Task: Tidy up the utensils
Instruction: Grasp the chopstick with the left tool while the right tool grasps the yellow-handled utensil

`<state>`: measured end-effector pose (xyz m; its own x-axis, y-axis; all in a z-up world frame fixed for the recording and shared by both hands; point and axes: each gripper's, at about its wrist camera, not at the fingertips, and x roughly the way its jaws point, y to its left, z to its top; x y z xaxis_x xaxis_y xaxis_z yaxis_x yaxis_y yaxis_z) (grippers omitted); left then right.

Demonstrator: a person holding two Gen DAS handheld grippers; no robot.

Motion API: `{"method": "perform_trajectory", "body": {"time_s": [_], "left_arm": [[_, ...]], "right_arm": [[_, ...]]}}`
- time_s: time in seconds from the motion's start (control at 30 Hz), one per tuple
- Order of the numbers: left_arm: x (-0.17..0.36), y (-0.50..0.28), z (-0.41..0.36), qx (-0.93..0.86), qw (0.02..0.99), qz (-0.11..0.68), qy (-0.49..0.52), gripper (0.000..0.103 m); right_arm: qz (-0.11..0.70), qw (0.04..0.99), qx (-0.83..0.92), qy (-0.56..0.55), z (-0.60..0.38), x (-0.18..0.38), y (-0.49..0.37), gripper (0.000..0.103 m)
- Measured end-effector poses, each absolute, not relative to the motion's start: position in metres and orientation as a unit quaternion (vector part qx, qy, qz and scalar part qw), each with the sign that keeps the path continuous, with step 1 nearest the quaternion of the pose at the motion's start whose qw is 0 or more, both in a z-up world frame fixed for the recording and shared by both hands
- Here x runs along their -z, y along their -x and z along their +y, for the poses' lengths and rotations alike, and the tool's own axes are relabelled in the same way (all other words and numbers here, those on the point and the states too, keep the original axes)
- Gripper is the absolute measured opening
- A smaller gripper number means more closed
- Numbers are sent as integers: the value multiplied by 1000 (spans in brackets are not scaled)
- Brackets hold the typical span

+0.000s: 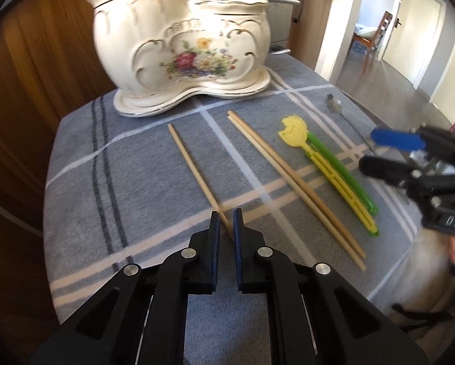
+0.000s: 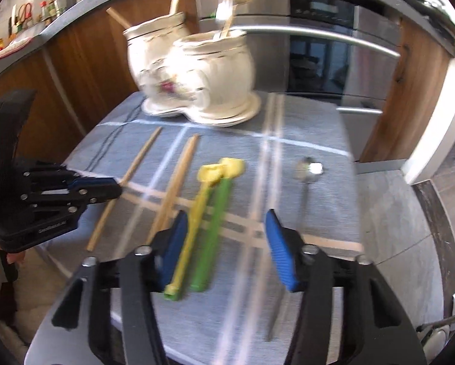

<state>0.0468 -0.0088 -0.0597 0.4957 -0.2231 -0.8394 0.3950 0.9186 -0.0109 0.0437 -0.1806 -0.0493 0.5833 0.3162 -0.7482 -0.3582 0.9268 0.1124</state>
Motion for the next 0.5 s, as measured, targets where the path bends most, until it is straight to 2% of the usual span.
{"method": "perform_trajectory", "body": {"time_s": [0.13,0.23,0.4,0.5], "left_arm": [[61,-53,0,174,861,474,-61,16],[62,-56,-4,175,863,470,-61,20],[65,-63,-10,174,867,460,-76,19],[66,-61,-16,175,869,452,-98,11]], "right_arm": [[437,877,-196,31,-164,56,-51,22],[446,872,-198,34,-157,59,-54,19],[459,866,-194,47,-148,64,-57,18],[467,862,-190,49,-145,67,-61,18]]}}
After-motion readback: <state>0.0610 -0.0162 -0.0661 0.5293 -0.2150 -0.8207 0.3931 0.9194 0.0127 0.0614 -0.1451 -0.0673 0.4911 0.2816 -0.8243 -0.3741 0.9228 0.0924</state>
